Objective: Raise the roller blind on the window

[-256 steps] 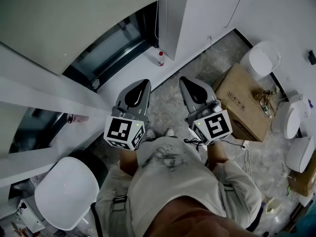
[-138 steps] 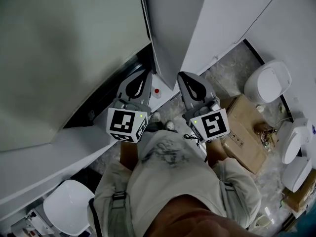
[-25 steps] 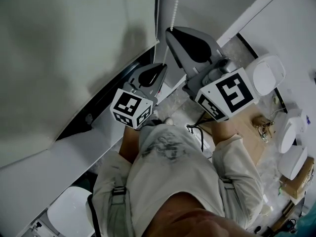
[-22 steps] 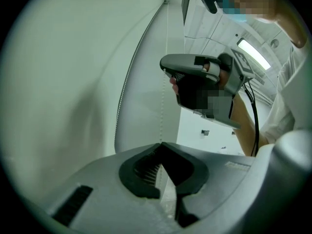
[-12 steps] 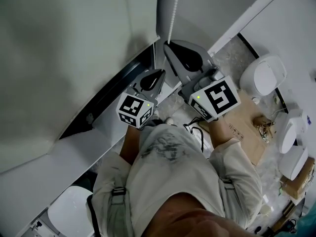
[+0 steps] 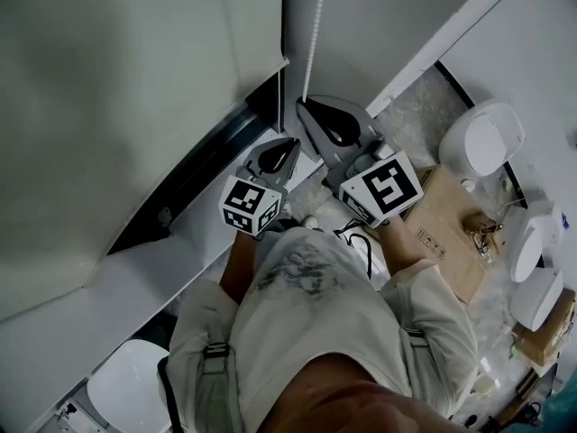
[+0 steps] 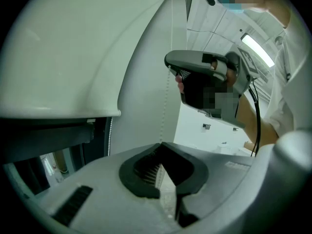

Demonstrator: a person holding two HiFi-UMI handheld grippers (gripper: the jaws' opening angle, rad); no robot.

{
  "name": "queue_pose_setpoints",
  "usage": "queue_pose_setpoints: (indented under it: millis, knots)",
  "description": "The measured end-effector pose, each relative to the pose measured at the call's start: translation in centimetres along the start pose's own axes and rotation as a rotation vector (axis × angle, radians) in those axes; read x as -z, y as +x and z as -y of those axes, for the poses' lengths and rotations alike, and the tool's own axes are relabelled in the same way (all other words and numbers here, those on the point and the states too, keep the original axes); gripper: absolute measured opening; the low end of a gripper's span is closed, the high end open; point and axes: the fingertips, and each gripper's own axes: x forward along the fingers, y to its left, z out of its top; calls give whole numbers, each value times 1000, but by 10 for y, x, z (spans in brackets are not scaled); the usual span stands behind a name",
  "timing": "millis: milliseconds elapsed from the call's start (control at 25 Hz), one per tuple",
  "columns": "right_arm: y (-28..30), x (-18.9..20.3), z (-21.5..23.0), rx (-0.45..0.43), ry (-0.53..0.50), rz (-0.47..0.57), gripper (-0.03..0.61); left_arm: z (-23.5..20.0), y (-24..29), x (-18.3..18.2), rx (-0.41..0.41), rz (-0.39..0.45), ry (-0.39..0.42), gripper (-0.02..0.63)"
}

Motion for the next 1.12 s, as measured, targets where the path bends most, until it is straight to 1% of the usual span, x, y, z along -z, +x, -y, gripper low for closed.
queue_pose_setpoints:
  millis: [360,720,920,1000,1120]
  knots:
    - [-1,37,-9,-21,5,-54,11,-4,4,38,-8,-44,-38,12]
    - [-3,64,-14,-35,15,-84,11,-7,5,67,-29,-98,-21,12]
    - [0,64,-13,-38,8,-81,11,-6,1,66,-36,-106,10,14]
    - [0,62,-13,-40,3,-67,11,-2,-5,60,-33,-93,6,15]
    - [-1,62,-12,-40,9,-71,11,1,-16,36,-27,-47,-1,58]
